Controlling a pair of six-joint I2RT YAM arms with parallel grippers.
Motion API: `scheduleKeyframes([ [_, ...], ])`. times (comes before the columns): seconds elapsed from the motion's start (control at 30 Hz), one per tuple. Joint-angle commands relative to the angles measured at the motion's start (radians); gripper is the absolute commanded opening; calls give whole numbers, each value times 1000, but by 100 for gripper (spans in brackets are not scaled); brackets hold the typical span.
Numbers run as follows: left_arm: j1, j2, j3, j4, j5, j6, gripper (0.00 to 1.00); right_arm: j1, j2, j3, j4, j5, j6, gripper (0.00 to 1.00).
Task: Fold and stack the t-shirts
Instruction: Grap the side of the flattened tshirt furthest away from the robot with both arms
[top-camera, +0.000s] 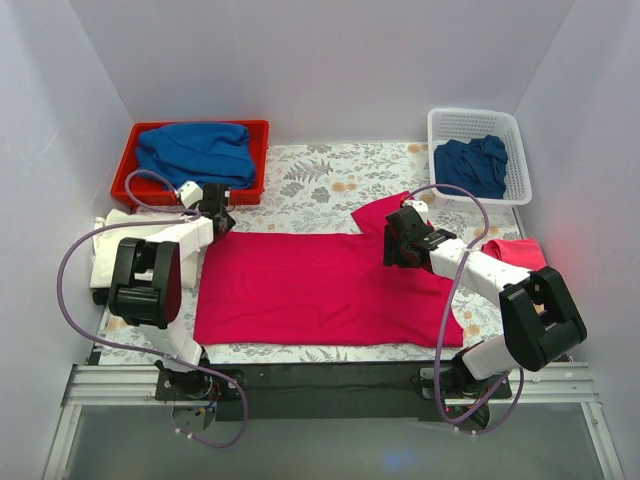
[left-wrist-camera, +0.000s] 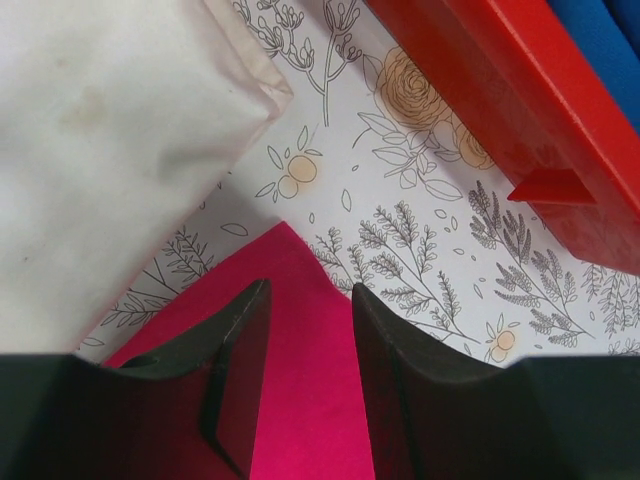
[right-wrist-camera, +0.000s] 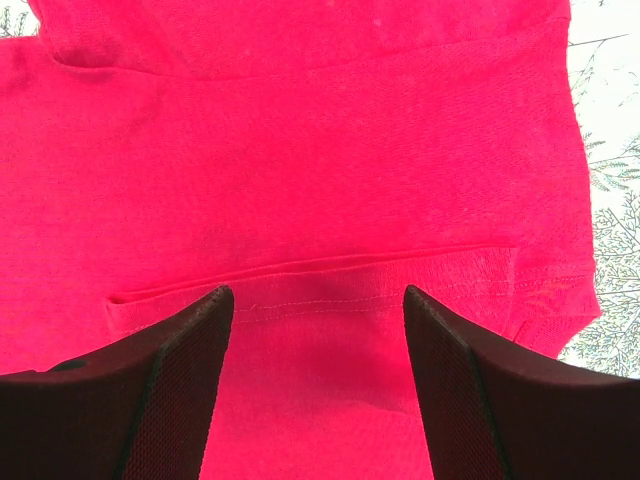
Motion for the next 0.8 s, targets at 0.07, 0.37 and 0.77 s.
scheduleKeyframes([
  [0.07, 2, 52, 60, 7, -33, 12, 37, 5, -3, 28, 16, 6, 5, 74],
  [0.37, 2, 199, 102, -10, -33, -23, 37, 5, -7, 23, 16, 12, 3, 74],
  [0.77, 2, 130, 27, 1, -23, 0, 0, 5, 11, 76, 16, 38, -4, 73],
])
